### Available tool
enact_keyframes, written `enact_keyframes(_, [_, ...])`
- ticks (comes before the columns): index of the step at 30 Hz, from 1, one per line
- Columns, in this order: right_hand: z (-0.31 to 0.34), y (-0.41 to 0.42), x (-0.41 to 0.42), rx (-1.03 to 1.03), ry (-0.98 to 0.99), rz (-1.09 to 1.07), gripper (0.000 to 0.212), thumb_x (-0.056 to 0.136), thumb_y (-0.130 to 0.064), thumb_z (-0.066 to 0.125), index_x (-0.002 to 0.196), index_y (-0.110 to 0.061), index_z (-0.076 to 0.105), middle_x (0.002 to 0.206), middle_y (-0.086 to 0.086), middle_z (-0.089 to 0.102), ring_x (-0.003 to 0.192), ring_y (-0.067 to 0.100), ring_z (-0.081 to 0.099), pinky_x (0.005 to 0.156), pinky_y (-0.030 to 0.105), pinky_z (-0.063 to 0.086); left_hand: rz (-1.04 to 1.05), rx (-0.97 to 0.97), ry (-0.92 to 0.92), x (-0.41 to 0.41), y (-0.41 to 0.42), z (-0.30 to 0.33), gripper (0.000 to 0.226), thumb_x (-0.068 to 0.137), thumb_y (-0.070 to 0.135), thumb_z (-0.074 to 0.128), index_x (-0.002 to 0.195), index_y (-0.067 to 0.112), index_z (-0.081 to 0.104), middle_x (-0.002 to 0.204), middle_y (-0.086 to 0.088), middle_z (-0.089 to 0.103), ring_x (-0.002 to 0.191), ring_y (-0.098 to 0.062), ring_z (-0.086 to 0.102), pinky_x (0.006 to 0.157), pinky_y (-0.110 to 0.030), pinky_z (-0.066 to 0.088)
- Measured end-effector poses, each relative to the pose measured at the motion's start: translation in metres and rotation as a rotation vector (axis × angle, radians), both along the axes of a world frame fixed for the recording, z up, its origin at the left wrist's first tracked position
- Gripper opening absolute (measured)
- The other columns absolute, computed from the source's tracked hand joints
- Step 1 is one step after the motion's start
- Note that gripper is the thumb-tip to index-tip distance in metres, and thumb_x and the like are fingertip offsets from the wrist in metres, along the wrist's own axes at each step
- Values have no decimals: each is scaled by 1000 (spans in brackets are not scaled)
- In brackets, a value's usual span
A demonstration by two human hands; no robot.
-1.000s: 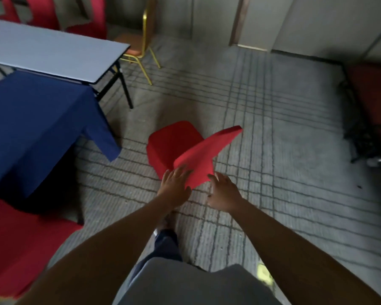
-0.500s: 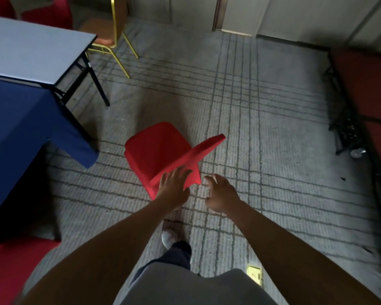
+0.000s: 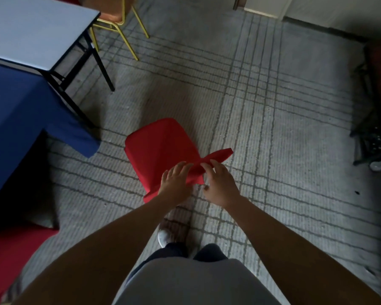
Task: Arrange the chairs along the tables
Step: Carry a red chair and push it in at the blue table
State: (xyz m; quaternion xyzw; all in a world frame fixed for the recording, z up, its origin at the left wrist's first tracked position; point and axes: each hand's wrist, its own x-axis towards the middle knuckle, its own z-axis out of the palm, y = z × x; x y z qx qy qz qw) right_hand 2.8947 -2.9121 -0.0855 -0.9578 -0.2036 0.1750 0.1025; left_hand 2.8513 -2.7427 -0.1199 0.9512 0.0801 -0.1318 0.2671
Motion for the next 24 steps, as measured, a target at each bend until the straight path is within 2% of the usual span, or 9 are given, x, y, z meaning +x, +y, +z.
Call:
enact_keyframes(3, [-11,-3,17,-28,-17,36,78,79,-30,74,150,-23,40,155,11,37,143,36,34,110,52,40,13,5,39,9,0,-8,81,83,47,64,153,38,24,161,8,22,145,-21,31,119,-47,22])
enact_keyframes(6, [-22,-7,33,-62,29,84,74,81,-30,71,148,-27,39,154,7,37,145,34,31,114,51,33,51,14,90,16,-4,-16,81,83,51,65,152,38,24,160,8,23,144,-23,31,119,-47,21])
enact_keyframes(11, [-31,-10,63,-11,32,210,58,79,-26,72,131,-30,47,134,-3,51,135,26,41,116,50,28,177,38,107,28,-10,-15,84,75,46,68,149,40,28,156,8,29,139,-26,38,116,-47,27])
enact_keyframes(14, [-32,-7,92,-16,20,286,49,77,-33,73,121,-30,51,120,-4,58,124,23,51,115,48,29,217,71,111,32,-11,-7,85,73,42,70,147,43,27,155,11,29,136,-26,40,115,-47,29])
enact_keyframes(18, [-35,-3,117,41,40,290,48,67,-44,76,109,-35,55,106,-8,61,106,21,60,106,47,38,222,117,120,37,-9,0,87,74,42,72,148,45,25,157,11,27,141,-22,35,118,-43,24])
enact_keyframes(22, [-35,7,123,119,12,336,49,66,-46,79,109,-36,58,104,-13,63,104,17,62,107,49,38,338,103,114,37,-2,5,84,76,52,70,148,45,27,157,11,29,140,-23,37,118,-42,25])
enact_keyframes(24, [-34,15,128,168,-9,381,46,69,-54,73,109,-37,59,105,-15,63,106,15,60,112,48,32,349,89,99,40,7,7,85,73,59,68,148,45,30,156,10,32,139,-24,39,118,-44,26])
